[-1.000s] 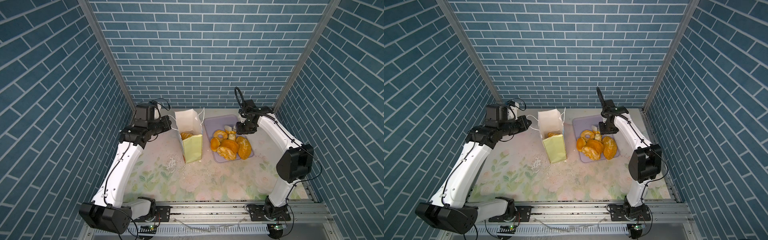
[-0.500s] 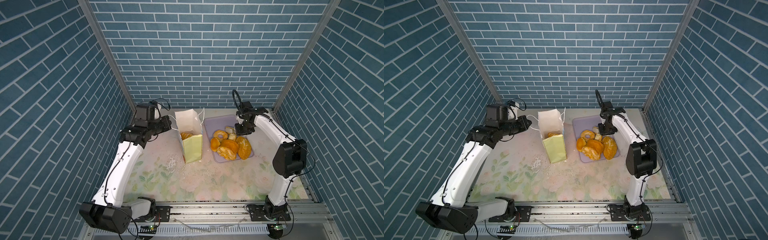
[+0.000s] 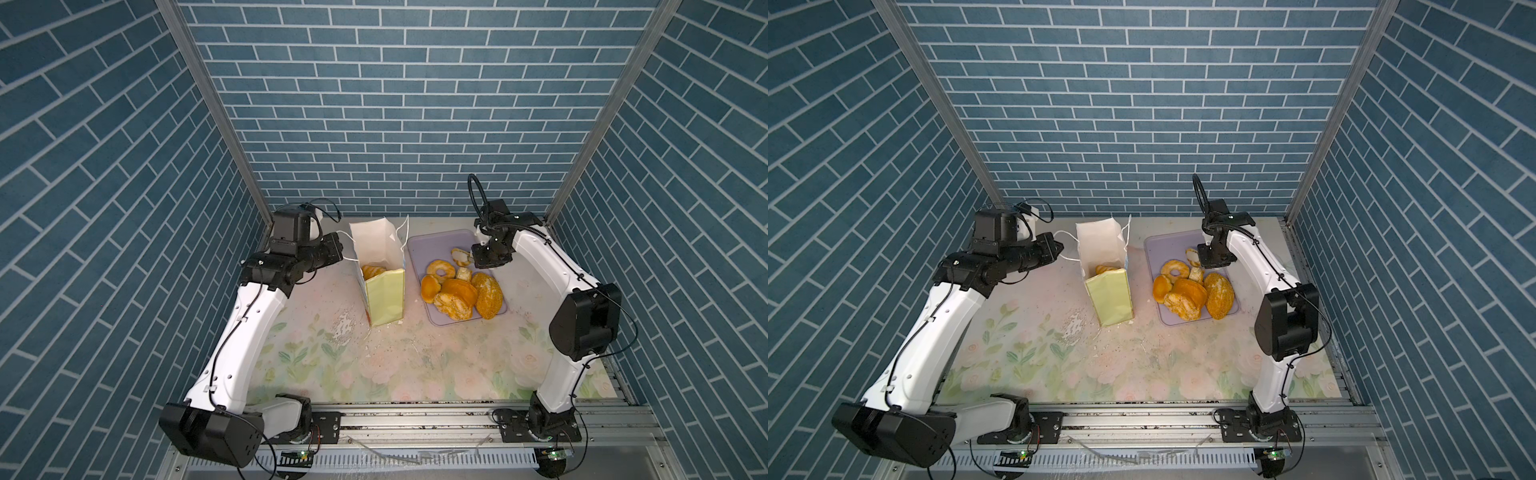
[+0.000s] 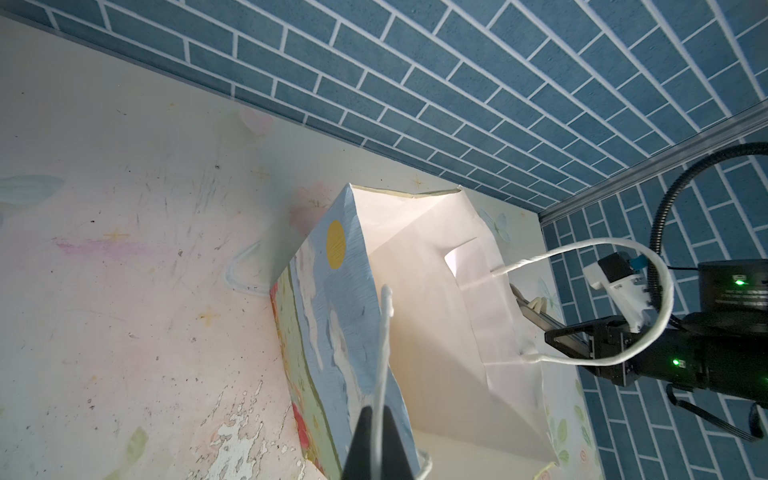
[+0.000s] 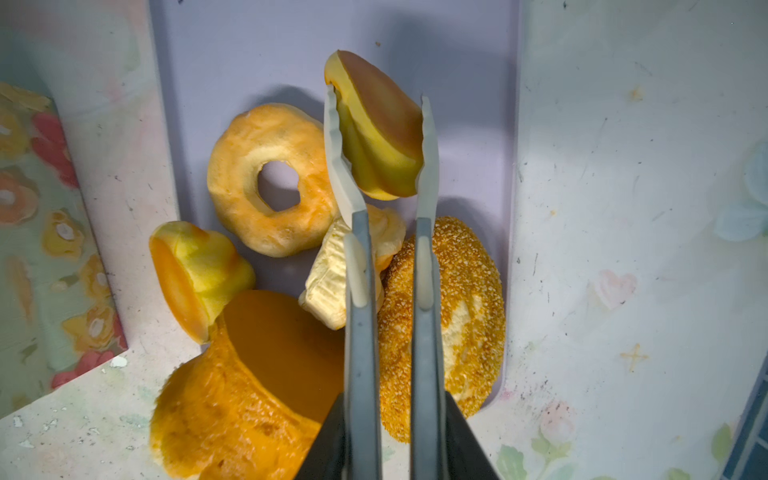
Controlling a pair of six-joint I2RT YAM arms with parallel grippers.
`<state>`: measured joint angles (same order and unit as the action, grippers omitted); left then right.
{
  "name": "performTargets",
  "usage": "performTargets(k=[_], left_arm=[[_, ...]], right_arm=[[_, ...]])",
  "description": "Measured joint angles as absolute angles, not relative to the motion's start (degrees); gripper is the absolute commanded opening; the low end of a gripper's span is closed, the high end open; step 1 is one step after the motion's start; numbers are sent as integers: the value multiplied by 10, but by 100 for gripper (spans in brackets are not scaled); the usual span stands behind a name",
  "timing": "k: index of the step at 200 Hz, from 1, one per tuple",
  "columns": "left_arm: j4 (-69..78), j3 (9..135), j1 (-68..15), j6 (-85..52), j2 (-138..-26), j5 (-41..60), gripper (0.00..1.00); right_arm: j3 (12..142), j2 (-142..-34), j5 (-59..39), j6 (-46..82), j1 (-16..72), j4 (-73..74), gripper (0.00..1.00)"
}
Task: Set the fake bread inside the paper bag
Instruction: 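Pinch the yellow half-bun with the tongs and lift it, then carry the half-bun with the right gripper over the bag mouth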
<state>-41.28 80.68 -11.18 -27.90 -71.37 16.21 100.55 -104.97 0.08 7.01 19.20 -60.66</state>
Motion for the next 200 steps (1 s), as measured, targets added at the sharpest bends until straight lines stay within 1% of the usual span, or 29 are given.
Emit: performTargets(k=[71,107,136,160,200], left_arm=[[-410,800,-112,-279,-709,161,0],[-406,797,-112,-279,-706,161,0],[-402,797,-112,-280,-706,161,0],[-399,797,-112,-281,-705,161,0],[-399,797,-112,-281,-704,164,0]], right_arm=[[1013,-963,-2,72,196,-617,21],[1052,-932,-3,72,200,-627,21],[1113,-911,-6,73,208,-640,21],[1171,-906,-7,67,233,-649,21],[1247,-914,-5,34,307,-660,21]])
